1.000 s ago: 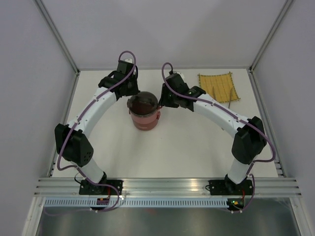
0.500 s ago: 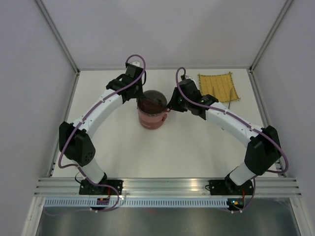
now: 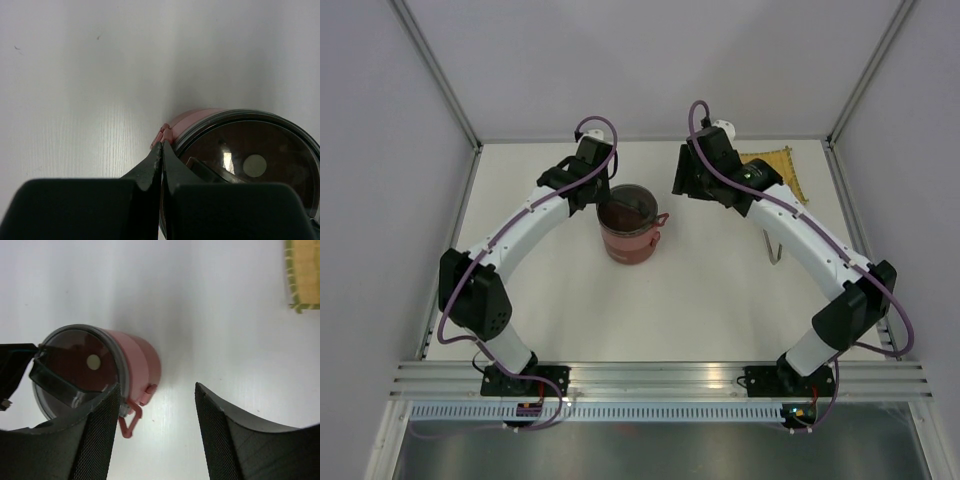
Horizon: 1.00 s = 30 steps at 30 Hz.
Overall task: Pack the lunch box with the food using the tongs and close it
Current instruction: Close the fastener on the packing box.
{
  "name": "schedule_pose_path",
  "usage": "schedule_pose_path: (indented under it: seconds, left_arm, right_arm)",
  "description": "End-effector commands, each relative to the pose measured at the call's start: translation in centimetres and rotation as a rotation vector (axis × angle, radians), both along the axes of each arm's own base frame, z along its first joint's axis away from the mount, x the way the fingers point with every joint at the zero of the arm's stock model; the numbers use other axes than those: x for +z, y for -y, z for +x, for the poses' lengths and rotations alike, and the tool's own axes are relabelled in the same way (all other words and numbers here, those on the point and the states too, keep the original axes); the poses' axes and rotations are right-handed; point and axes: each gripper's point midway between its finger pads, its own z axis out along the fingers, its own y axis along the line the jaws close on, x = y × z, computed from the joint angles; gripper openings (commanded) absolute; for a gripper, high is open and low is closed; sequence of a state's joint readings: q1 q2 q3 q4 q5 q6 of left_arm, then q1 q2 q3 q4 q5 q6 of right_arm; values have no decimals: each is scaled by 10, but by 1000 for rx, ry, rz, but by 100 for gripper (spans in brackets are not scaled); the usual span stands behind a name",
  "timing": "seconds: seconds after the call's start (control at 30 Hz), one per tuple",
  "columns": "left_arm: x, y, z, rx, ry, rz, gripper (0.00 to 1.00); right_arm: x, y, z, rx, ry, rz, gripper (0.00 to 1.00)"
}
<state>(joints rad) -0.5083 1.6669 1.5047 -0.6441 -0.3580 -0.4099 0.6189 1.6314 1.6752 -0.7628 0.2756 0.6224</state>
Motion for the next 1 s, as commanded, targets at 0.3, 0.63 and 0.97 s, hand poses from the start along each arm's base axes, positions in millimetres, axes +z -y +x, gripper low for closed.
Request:
schedule_pose_path:
  seconds: [0.3, 0.63, 0.97]
  left_arm:
    - [-38, 2, -30, -62, -135, 92, 3]
    - [-36, -2, -29, -46, -112, 142, 3]
    - [-24, -1, -31, -66, -88, 124, 3]
  right_arm:
    - [-75, 7, -72, 53, -191, -28, 33]
    - [-32, 14, -45, 18, -125, -259, 27]
    - [-19, -40, -53, 228, -181, -84, 15]
